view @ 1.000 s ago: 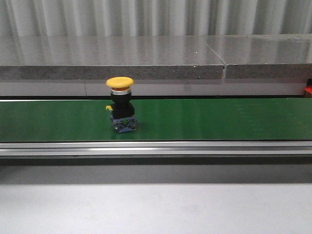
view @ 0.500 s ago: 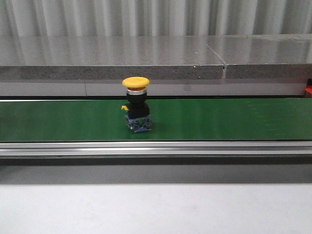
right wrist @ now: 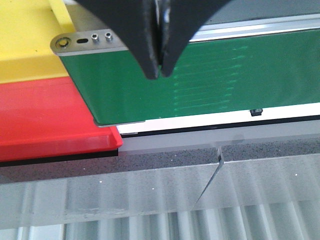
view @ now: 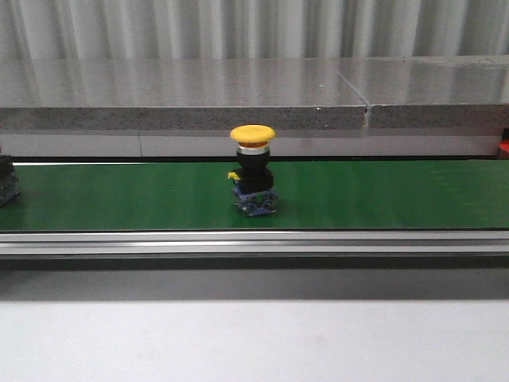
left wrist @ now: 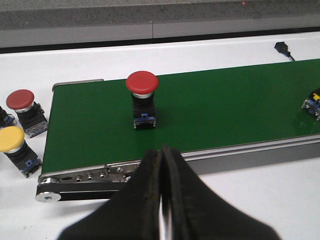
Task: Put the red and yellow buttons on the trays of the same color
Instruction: 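Move the right gripper above the yellow button arriving on the belt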
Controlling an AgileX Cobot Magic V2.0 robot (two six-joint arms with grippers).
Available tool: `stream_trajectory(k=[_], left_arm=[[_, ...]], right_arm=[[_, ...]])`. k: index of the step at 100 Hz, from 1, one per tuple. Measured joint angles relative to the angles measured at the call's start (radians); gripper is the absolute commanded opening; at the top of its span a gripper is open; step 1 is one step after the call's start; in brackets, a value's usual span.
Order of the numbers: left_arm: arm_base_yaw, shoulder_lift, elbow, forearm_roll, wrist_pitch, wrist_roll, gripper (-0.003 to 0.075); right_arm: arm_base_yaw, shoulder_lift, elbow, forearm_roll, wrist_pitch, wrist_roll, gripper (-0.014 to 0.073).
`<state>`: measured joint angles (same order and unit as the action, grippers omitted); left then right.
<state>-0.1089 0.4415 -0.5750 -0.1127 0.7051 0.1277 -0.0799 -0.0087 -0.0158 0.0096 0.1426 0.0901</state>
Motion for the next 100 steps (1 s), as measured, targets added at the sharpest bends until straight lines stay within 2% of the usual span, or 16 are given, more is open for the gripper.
stream_trajectory(k=[31,100], left_arm=[[0.000,-0.002,0.000,-0.001,0.000,0.000,-0.0021],[0.000,-0.002,0.000,-0.001,0.000,0.000,-0.0021]], right_arm=[[0.000,0.098,-0.209,-0.019,0.110,0.000,-0.0115],[0.056,0.585,-0.671,-0.010,0.475,-0.075,-0.0115]])
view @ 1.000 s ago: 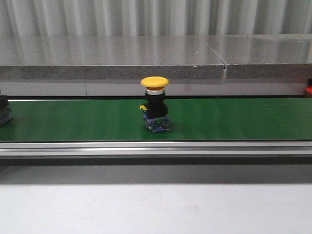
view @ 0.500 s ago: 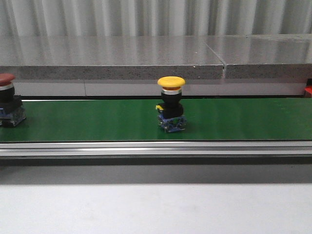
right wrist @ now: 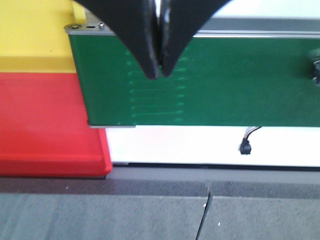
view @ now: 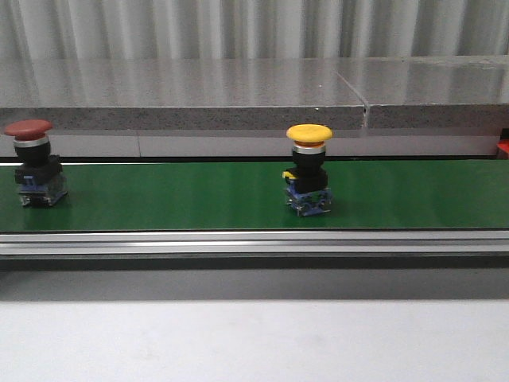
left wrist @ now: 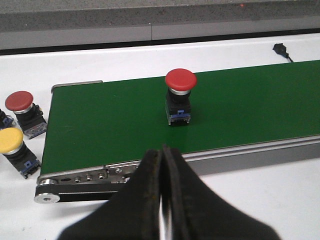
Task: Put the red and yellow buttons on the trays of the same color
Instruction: 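Move the right gripper above the yellow button arriving on the belt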
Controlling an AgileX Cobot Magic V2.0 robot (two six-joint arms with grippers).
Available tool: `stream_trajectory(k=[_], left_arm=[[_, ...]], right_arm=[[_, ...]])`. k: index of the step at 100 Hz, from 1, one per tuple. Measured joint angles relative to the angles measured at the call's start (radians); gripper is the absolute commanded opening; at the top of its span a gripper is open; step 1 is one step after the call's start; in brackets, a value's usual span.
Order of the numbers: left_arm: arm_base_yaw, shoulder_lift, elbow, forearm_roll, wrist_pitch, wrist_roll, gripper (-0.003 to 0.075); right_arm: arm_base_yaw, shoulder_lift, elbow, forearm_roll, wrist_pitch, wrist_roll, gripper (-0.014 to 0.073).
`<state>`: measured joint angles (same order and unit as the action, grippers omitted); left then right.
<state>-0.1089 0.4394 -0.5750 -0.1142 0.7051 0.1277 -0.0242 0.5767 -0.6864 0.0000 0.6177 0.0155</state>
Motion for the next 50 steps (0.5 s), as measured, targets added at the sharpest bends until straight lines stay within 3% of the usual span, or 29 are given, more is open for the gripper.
stream_trajectory(k=[50], left_arm=[[0.000,0.000,0.000,0.000,0.000,0.000,-0.0021]], right_arm=[[0.175,0.331,-0.226,0.010,0.193,0.000,-0.0115]])
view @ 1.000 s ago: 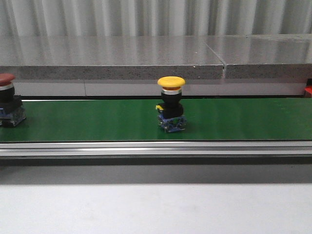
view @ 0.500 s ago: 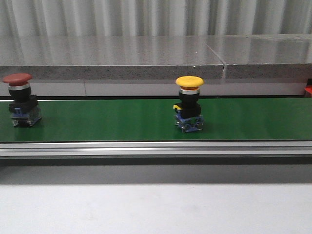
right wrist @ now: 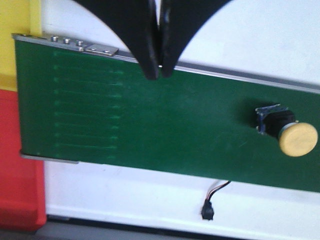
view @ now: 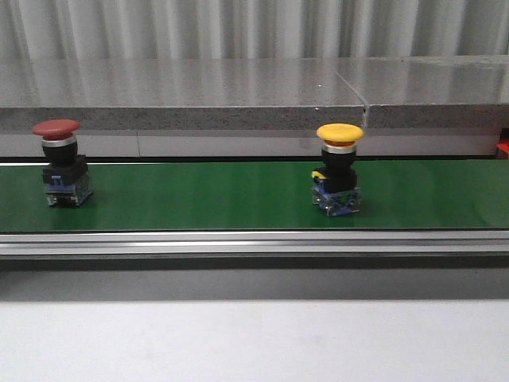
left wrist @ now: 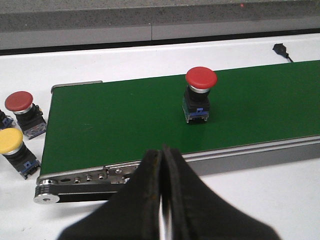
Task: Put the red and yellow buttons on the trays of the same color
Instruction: 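Move the right gripper above the yellow button arriving on the belt, then close the right gripper on the yellow button and lift it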
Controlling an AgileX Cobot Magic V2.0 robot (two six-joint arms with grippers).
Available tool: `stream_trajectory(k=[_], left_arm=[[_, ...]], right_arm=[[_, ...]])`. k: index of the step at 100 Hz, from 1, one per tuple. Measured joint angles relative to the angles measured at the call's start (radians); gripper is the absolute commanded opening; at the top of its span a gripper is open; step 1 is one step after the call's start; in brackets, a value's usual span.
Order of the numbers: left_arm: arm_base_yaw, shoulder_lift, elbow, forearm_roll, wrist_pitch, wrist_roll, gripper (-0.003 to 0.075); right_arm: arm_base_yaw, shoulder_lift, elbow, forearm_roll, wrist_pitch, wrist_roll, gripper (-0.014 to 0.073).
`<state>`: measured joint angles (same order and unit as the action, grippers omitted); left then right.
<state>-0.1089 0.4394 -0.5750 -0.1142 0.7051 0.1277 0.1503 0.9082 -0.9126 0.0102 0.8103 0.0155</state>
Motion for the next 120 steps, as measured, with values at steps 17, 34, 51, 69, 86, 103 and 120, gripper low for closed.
stream_trajectory(k=[17,34,51,69,86,103,120], left_arm=[[0.000,0.000,0.000,0.000,0.000,0.000,-0.0021],[0.000,0.000,0.000,0.000,0.000,0.000,-0.0021],[0.000,0.000,0.000,0.000,0.000,0.000,-0.0021],[0.000,0.000,0.000,0.000,0.000,0.000,-0.0021],[0.000,0.000,0.000,0.000,0.000,0.000,-0.0021],[0.000,0.000,0.000,0.000,0.000,0.000,-0.0021],[0.000,0.000,0.000,0.000,0.000,0.000,-0.0021]], right_arm=[[0.069,0.109,-0.064,0.003,0.028,0.000,-0.0115],[0.117,0.200,-0.124,0.003,0.046,0.000,-0.0114],[0.147,0.291,-0.208,0.003,0.128,0.000,0.0069],[0.175,0.369,-0.283,0.004,0.209,0.000,0.0479],[0.175,0.435,-0.336,0.006,0.247,0.000,0.0531],[0.175,0.506,-0.378,0.018,0.288,-0.002,0.0527],[0.175,0.576,-0.411,0.046,0.304,-0.009,0.0527]])
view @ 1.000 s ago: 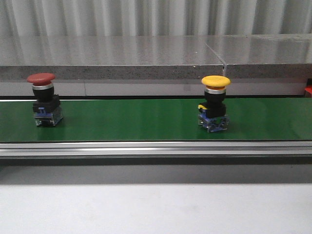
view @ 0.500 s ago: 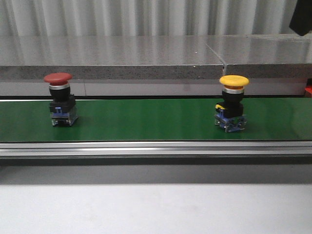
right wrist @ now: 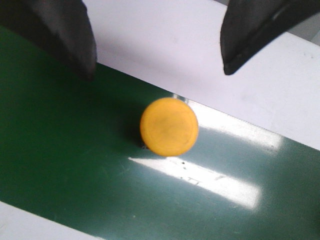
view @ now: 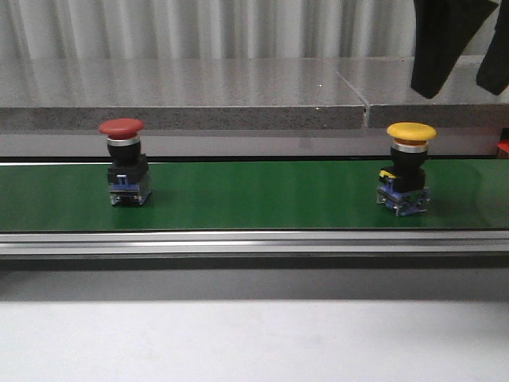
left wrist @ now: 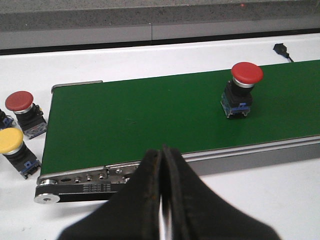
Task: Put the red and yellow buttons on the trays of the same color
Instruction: 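Close the right gripper on the yellow button and lift it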
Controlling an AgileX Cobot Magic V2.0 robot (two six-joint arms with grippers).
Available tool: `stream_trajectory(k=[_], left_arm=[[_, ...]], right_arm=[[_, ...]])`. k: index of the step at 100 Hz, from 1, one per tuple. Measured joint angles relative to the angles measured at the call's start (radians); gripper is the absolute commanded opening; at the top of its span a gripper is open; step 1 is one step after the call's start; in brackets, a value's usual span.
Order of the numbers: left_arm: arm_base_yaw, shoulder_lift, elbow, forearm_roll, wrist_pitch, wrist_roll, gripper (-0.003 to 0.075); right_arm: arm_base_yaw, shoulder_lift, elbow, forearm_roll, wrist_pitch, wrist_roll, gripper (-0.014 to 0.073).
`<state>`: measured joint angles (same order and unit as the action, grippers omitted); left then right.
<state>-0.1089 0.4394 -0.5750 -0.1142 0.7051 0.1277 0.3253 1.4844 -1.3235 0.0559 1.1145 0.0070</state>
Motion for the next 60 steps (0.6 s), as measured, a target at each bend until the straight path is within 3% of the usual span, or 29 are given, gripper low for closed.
stream_trajectory(k=[41,48,60], left_arm=[[0.000,0.000,0.000,0.000,0.000,0.001,-0.0021],[0.000,0.000,0.000,0.000,0.000,0.001,-0.0021],[0.000,0.000,0.000,0.000,0.000,0.001,-0.0021]], right_arm=[[-0.019,0.138,-0.007,0.021,-0.055,-0.007,0.0519],[-0.023,0.150,-0.007,0.021,-0.059,-0.007,0.0456],[-0.031,0.164,-0.007,0.021,-0.059,-0.007,0.0275]])
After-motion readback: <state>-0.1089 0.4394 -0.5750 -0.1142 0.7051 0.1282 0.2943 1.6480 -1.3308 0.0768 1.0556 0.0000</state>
